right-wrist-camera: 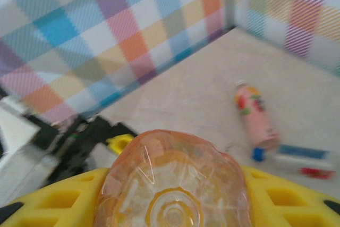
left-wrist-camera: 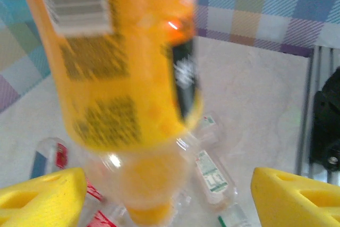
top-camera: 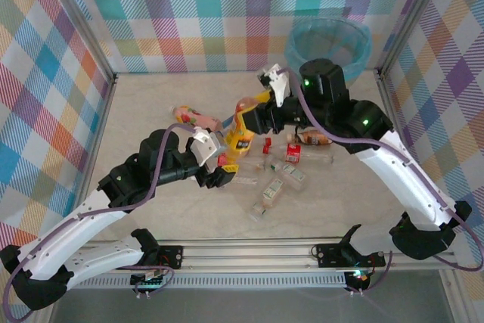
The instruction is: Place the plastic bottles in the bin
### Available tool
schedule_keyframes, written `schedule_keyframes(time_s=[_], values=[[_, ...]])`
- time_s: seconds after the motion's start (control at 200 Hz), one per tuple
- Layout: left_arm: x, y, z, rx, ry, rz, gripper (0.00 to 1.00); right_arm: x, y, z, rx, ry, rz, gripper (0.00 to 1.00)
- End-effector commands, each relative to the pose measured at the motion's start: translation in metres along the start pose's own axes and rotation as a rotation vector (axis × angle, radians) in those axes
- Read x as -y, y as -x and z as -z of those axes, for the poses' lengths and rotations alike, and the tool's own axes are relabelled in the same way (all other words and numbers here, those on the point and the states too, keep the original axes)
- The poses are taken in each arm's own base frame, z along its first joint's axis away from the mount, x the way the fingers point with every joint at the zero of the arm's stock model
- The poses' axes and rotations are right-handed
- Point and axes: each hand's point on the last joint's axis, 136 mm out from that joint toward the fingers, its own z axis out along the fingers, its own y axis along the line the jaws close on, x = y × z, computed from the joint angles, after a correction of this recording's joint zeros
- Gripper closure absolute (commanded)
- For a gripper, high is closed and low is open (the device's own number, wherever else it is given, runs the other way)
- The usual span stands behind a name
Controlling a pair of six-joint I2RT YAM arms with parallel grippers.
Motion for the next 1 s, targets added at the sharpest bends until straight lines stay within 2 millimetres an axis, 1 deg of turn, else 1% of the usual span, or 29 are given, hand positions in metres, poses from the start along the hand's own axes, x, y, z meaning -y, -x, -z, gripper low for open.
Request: schedule_keyframes(time_s=[0.0, 0.12, 0.135, 0.265, 0.385, 0.52, 0.595, 0.75, 0.755, 0.77, 0.845, 0.995], values=[[-0.008, 0.037, 0.016, 0.106, 0.063, -0.073, 0.18, 0.041, 0.024, 0.019, 0.026, -0.251, 0.111, 0.61], [-0.012, 0.049, 0.022, 0.14, 0.083, -0.092, 0.18, 0.071, 0.056, 0.034, 0.075, -0.399, 0.185, 0.63], [-0.012, 0.05, 0.023, 0.143, 0.084, -0.095, 0.18, 0.075, 0.061, 0.038, 0.087, -0.419, 0.19, 0.63], [-0.012, 0.055, 0.022, 0.151, 0.084, -0.106, 0.17, 0.112, 0.095, 0.052, 0.168, -0.55, 0.232, 0.62], [-0.011, 0.054, 0.016, 0.15, 0.072, -0.111, 0.17, 0.153, 0.117, 0.058, 0.233, -0.659, 0.238, 0.62], [-0.012, 0.047, 0.007, 0.127, 0.074, -0.106, 0.17, 0.203, 0.135, 0.063, 0.286, -0.788, 0.207, 0.62], [-0.013, 0.042, 0.003, 0.12, 0.078, -0.104, 0.18, 0.227, 0.138, 0.06, 0.29, -0.847, 0.181, 0.61], [-0.016, 0.029, -0.003, 0.091, 0.094, -0.094, 0.17, 0.272, 0.133, 0.041, 0.253, -0.955, 0.155, 0.61], [-0.017, 0.032, -0.002, 0.107, 0.097, -0.096, 0.17, 0.273, 0.134, 0.041, 0.254, -0.956, 0.154, 0.61], [-0.017, 0.035, -0.002, 0.12, 0.101, -0.098, 0.17, 0.278, 0.132, 0.039, 0.247, -0.963, 0.149, 0.61], [-0.02, 0.031, -0.005, 0.114, 0.111, -0.088, 0.17, 0.294, 0.125, 0.029, 0.233, -0.986, 0.127, 0.61], [-0.03, 0.023, -0.008, 0.103, 0.142, -0.048, 0.17, 0.324, 0.103, 0.012, 0.187, -1.017, 0.065, 0.6]])
